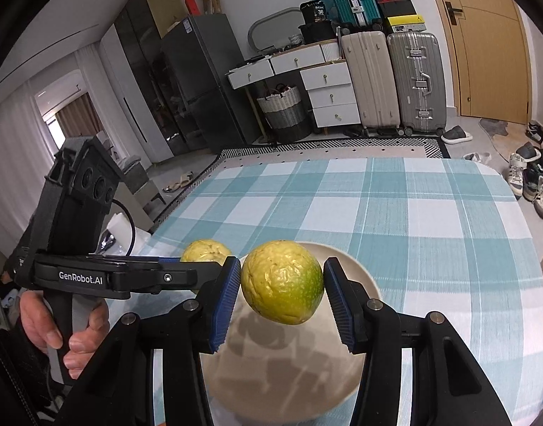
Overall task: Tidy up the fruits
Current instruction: 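Carry the pomelo with the left tool over the plate while the right tool carries the citrus, then lower both fruits onto the plate and open both tools, then raise both tools away from the plate back toward the fruit row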
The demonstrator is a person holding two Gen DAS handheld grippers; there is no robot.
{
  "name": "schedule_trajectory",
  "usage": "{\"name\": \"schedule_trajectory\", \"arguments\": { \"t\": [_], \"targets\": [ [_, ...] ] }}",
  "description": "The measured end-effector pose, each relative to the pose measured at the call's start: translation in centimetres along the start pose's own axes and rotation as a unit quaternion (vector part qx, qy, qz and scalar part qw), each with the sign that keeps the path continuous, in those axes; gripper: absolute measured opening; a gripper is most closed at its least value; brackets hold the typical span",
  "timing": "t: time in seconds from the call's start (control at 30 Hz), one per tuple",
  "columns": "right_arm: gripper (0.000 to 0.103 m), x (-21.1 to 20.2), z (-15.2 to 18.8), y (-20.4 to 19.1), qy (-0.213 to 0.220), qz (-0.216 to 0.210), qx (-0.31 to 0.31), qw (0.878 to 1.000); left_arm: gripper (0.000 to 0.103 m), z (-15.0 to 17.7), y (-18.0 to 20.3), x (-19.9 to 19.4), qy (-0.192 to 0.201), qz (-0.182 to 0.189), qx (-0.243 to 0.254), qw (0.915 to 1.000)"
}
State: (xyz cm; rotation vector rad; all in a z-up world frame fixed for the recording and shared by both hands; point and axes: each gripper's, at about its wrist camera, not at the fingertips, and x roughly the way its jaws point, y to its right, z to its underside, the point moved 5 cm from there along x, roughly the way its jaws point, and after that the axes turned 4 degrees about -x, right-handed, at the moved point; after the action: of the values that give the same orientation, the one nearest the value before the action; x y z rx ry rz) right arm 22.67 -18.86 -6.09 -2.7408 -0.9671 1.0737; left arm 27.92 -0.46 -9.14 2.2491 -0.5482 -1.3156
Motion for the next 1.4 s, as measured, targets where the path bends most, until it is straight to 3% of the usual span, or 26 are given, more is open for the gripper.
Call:
{"name": "schedule_trajectory", "arguments": {
  "t": [0.4,0.73,0.9,1.0,1.1,1.17,1.23,1.4],
  "targets": [
    [0.050,4.4,1.8,3.9,-0.025,-0.008,0.066,0.997,0.051,-1.0,-1.6,4.5,-0.022,-0.003,-0.016,0.9996],
    [0.051,6.1,2.2,5.7,-0.033,-0.030,0.126,0.991,0.052,-2.3,-2.1,6.0,-0.008,0.001,-0.041,0.9991],
    [0.054,5.5,1.7,5.9,-0.009,-0.040,0.139,0.989,0.059,-2.5,-2.3,5.6,-0.002,0.010,-0.059,0.9982],
    [0.064,4.3,1.3,5.5,0.003,-0.033,0.129,0.991,0.059,-2.3,-2.3,4.5,0.007,-0.002,-0.056,0.9984],
    [0.066,2.8,1.1,5.0,0.015,-0.028,0.118,0.993,0.062,-1.7,-2.0,3.1,0.019,-0.014,-0.049,0.9985],
    [0.075,1.9,1.0,4.7,0.022,-0.018,0.112,0.993,0.065,-1.2,-1.7,2.2,0.025,-0.024,-0.042,0.9985],
    [0.092,0.8,1.1,4.4,0.029,-0.009,0.104,0.994,0.065,-0.5,-1.2,1.2,0.033,-0.042,-0.029,0.9981],
    [0.103,-2.1,1.5,3.1,0.044,0.012,0.077,0.996,0.065,1.2,0.0,-1.5,0.053,-0.080,0.004,0.9953]
  ]
}}
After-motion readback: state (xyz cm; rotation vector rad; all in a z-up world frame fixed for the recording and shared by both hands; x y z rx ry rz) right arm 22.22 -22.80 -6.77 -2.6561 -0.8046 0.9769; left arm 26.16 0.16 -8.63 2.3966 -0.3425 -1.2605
